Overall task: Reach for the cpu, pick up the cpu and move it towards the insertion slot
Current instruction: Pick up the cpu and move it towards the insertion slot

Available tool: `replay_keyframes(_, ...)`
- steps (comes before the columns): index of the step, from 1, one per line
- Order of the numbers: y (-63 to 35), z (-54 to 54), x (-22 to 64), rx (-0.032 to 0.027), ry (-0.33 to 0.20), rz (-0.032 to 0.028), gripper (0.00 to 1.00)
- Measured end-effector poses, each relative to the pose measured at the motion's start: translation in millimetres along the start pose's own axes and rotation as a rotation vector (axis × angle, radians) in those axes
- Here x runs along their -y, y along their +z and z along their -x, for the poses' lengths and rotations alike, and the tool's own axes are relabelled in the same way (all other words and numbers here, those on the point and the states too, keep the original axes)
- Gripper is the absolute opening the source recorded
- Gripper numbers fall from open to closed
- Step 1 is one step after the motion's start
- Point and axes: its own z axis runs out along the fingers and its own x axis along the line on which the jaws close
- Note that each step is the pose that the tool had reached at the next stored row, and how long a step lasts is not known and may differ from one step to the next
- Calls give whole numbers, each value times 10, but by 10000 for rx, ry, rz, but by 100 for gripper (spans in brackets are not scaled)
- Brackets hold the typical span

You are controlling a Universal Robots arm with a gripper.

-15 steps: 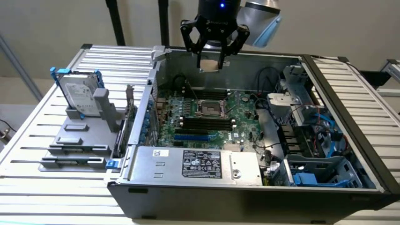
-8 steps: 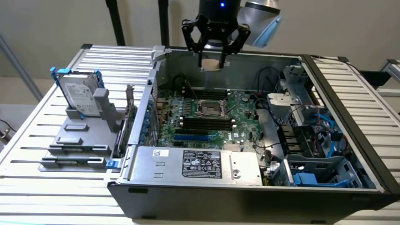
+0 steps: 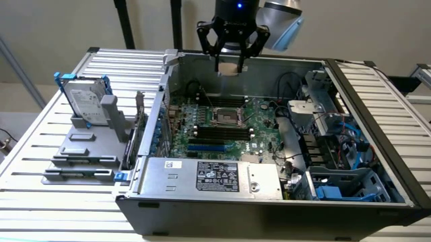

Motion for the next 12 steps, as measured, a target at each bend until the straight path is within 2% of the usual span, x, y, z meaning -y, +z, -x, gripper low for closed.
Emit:
replay_keyframes(4, 11, 6, -46, 16, 9, 1, 55)
replay_keyframes(12, 12, 6, -48, 17, 10, 2, 55)
